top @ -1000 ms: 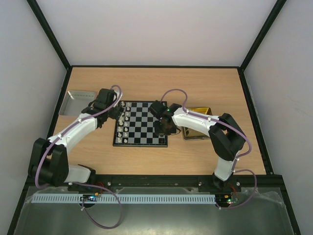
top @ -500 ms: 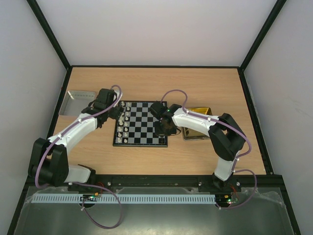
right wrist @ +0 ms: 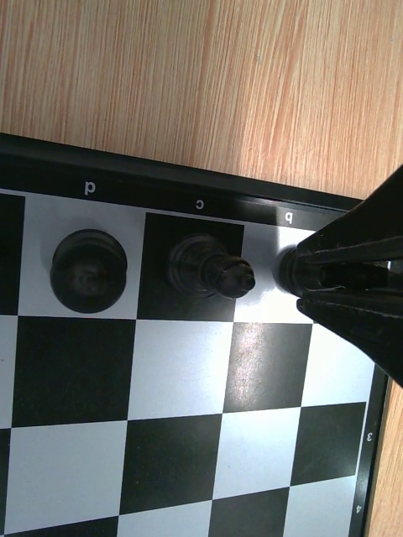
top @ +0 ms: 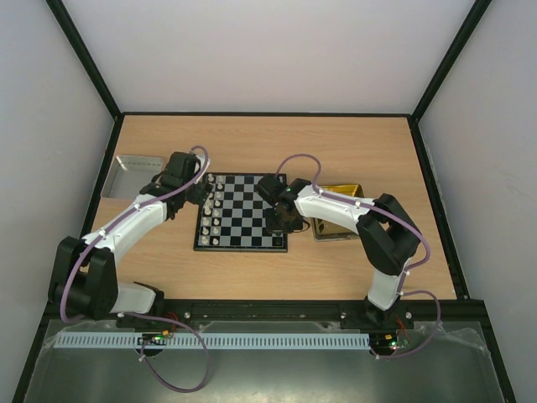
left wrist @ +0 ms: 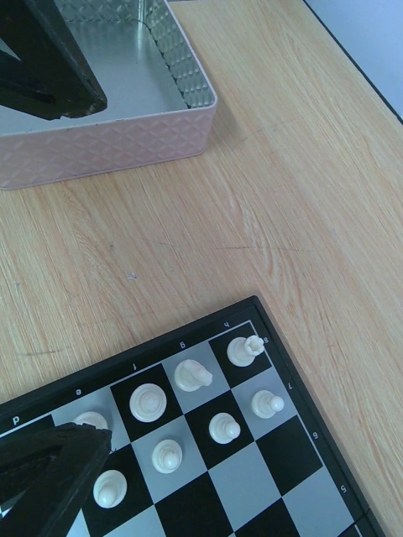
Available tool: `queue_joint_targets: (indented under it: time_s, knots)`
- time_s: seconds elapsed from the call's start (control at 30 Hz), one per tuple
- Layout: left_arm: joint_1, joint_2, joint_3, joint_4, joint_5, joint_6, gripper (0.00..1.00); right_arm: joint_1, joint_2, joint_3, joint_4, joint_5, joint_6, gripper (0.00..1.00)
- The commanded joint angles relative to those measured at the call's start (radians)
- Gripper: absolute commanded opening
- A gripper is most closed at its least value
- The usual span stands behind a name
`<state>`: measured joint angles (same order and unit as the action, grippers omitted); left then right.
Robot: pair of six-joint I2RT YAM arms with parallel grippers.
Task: Set up the chess pieces on the board
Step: Place the chess piece on the chessboard.
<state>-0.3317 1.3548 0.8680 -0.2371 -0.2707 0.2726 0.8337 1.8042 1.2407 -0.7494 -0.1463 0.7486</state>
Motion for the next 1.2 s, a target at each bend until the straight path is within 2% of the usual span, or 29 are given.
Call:
queue_joint_targets:
  time_s: [0.0, 0.9, 1.17]
  knots:
    - [-0.003, -0.007, -0.006, 0.005, -0.002, 0.004, 0.99, 0.007, 0.015, 0.015, -0.009, 0.029, 0.004, 0.08]
    - [-0.003, -0.011, -0.012, 0.008, -0.001, 0.005, 0.99, 0.007, 0.017, 0.034, -0.004, 0.038, 0.015, 0.08]
    - [-0.003, -0.010, -0.012, 0.007, 0.002, 0.005, 0.99, 0.007, 0.018, 0.030, -0.001, 0.031, 0.014, 0.11]
